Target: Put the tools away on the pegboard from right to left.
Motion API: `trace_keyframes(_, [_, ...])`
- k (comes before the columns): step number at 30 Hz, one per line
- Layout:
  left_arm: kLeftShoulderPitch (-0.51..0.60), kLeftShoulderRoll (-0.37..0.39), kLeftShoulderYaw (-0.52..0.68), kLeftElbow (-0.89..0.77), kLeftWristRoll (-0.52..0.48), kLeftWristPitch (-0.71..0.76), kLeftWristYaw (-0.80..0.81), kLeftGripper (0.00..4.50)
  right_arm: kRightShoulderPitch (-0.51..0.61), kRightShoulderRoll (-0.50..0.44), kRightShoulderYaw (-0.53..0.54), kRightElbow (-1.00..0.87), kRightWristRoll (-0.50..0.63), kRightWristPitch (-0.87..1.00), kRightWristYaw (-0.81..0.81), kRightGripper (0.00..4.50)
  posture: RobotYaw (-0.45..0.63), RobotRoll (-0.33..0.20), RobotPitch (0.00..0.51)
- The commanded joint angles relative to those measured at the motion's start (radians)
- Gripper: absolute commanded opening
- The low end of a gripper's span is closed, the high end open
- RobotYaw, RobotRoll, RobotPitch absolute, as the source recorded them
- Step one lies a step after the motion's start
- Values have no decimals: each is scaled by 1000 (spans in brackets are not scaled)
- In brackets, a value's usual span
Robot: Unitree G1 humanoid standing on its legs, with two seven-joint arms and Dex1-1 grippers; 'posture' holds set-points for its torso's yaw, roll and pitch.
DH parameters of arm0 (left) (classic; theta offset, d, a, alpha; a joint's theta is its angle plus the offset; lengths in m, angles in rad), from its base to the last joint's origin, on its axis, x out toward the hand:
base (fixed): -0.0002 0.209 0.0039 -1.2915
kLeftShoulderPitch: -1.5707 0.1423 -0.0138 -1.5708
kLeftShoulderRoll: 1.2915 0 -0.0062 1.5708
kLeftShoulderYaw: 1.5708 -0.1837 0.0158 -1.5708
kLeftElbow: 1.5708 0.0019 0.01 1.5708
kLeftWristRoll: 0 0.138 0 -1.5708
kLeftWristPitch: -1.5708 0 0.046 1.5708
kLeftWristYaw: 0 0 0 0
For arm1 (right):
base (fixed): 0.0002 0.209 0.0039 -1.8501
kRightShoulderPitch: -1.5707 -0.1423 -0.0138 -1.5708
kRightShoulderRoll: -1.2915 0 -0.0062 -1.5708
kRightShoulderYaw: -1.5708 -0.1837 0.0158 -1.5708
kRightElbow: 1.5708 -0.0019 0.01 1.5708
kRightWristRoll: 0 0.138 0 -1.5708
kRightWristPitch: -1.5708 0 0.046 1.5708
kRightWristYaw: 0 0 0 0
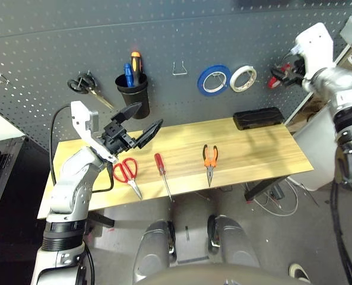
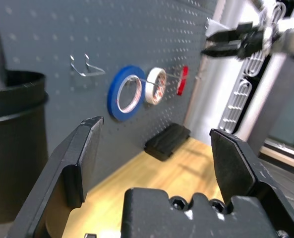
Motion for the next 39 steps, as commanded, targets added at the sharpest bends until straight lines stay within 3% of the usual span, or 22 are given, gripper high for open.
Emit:
trace_keyframes(1, [11,14,-29,-23,9,43,6,4500,109,-66,10,-238,98,259,211,4461,5,0,77])
trace_keyframes(5, [11,17,-56,-9,32,59,6,4500,285,-107,43,-492,157,498,278,4461,5,0,77])
trace_keyframes(9, [9,14,-75,1,43,65,5,4500,405,-50,92,-618,134,593,186,4461,-14,0,81])
trace_keyframes(16, [7,28,-129,30,94,63,-8,4500,471,188,112,-608,132,734,-47,4461,8,0,93])
trace_keyframes(22, [16,42,-153,39,114,64,-26,4500,504,342,91,-616,114,855,-274,4461,32,0,136])
trace_keyframes(26, [66,66,-160,25,105,75,-58,4500,544,543,-39,-666,118,978,-517,4461,24,0,185])
trace_keyframes(31, [124,101,-177,-6,98,96,-104,4500,606,708,-14,-739,38,991,-743,4461,16,0,212])
trace_keyframes(34, [151,115,-173,-32,80,119,-119,4500,619,807,-54,-754,28,1008,-839,4461,8,0,225])
trace_keyframes(39, [163,138,-171,-37,83,128,-142,4500,607,878,-93,-716,25,952,-930,4461,2,0,237])
